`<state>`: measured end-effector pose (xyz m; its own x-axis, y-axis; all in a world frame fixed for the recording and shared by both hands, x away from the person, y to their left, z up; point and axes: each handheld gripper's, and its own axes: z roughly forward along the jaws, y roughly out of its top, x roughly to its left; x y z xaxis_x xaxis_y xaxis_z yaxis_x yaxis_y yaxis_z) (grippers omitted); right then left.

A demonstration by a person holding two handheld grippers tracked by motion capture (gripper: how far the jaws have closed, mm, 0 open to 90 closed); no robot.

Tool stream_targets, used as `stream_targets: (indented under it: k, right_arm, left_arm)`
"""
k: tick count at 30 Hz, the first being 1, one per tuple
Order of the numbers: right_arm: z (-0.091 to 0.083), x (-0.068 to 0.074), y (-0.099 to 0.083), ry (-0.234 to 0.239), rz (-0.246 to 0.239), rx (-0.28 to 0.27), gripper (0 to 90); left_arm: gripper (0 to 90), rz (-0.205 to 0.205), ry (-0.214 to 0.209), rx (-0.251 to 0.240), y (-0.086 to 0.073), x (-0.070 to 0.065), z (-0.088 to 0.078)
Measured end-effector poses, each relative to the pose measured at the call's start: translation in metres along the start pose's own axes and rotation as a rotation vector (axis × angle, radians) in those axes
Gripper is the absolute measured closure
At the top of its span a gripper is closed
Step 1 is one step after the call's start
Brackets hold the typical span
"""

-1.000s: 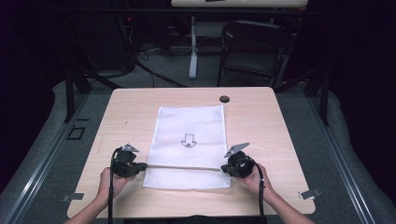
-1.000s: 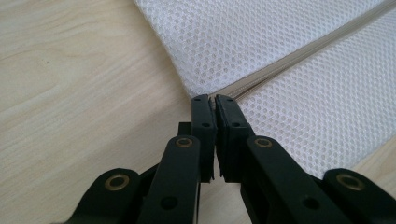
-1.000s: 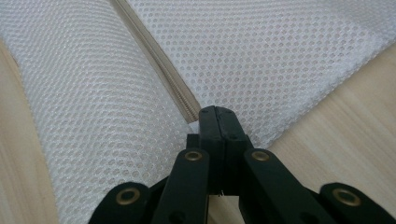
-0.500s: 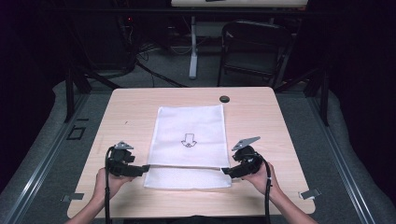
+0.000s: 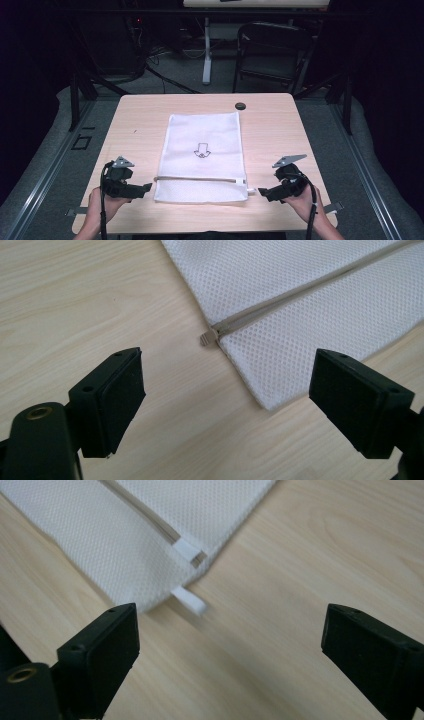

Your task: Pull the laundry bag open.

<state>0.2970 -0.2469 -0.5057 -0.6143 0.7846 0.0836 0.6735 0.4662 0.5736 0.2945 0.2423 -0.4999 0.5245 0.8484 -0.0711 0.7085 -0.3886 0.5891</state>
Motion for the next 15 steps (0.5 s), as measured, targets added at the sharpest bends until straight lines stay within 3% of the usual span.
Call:
stream_targets:
  k: [4,8,10,11,15]
  right_arm:
    - [-0.011,-0.005,-0.017,-0.006,0.033,-0.005,4.0]
    - [-0.016,-0.007,-0.024,-0.033,0.048,0.003,0.1]
    - [-0.015,-0.009,-0.026,-0.026,0.054,-0.005,0.0]
    - [-0.013,-0.01,-0.027,-0.043,0.049,0.007,0.0]
    - [-0.006,-0.01,-0.029,-0.037,0.036,0.045,0.0]
  left_arm:
    - [14.6,-0.019,0.002,-0.02,-0.006,-0.002,-0.007]
    - [14.6,-0.05,-0.011,-0.009,-0.016,-0.002,-0.007]
    - [13.7,-0.045,-0.021,-0.001,-0.016,-0.002,-0.009]
    - [13.9,-0.049,-0.018,-0.01,-0.016,-0.002,-0.01]
    - [13.1,-0.059,-0.033,-0.02,-0.018,0.002,-0.009]
